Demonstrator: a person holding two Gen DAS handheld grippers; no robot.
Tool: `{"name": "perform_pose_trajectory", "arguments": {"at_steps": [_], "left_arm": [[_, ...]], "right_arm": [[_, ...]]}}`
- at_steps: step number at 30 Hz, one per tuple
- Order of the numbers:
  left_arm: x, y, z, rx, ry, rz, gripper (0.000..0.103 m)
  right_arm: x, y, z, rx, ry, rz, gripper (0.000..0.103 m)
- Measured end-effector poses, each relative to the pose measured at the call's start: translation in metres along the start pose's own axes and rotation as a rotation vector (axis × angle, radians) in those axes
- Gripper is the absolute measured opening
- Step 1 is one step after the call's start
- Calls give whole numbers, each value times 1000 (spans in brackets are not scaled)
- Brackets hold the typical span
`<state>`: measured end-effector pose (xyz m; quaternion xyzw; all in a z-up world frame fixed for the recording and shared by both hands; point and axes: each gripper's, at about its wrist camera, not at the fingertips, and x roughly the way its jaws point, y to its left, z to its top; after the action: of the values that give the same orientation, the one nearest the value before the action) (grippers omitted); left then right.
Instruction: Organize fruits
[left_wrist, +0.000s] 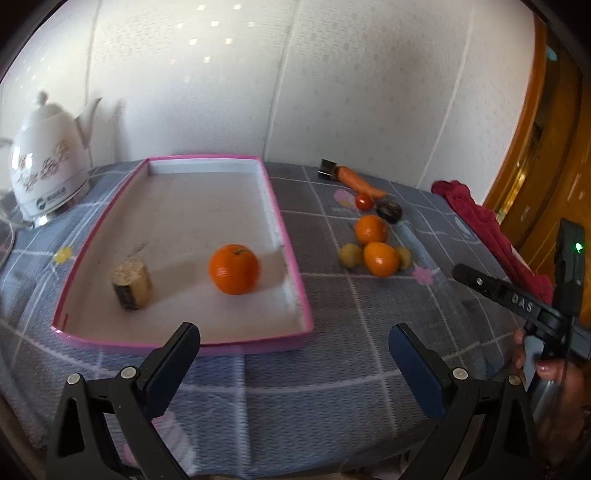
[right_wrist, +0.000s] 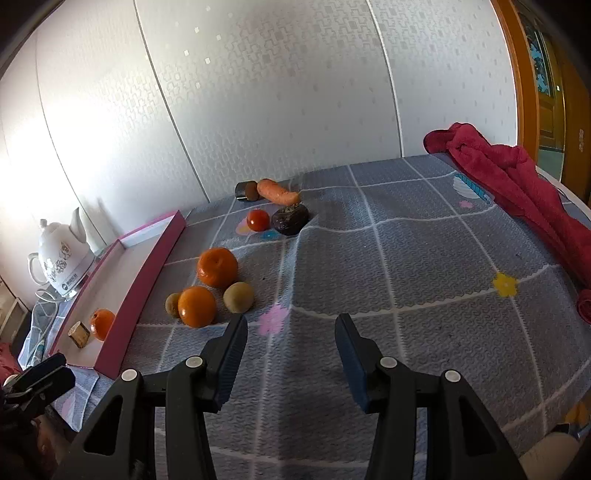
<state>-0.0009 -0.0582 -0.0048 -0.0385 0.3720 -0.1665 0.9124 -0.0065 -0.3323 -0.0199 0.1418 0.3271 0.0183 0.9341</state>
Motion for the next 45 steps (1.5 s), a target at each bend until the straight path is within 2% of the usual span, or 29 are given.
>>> {"name": "perform_pose_trajectory", "arguments": {"at_steps": [3,9,14,22,26,37,39,43,45], "left_arm": [[1,-14,0,34,-8,7,103],[2,-30,2,75,-25,35,103],[-1,-29,8,67,-39,44,103],[6,-32,15,71,-34,59,103],[13,-40,19,80,-30,62,103],[38,-78,35,191,-34,85,102],[46,-84,39,213,-27,88,96],[64,-96,47,291,-23,86,91],[78,-101,52,333,4,99,80]], "right_arm": [[5,-4,3,33,4,39,50],[17,19,7,-51,18,76,49],[41,35,17,-101,48,83,36],[71,47,20,-149,138,92,32],[71,51,17,-192,128,74,26],[55,13,25,-22,68,67,26],[50,4,27,17,53,79,26],[43,-4,29,37,25,37,26],[42,-9,31,68,25,50,26]]}}
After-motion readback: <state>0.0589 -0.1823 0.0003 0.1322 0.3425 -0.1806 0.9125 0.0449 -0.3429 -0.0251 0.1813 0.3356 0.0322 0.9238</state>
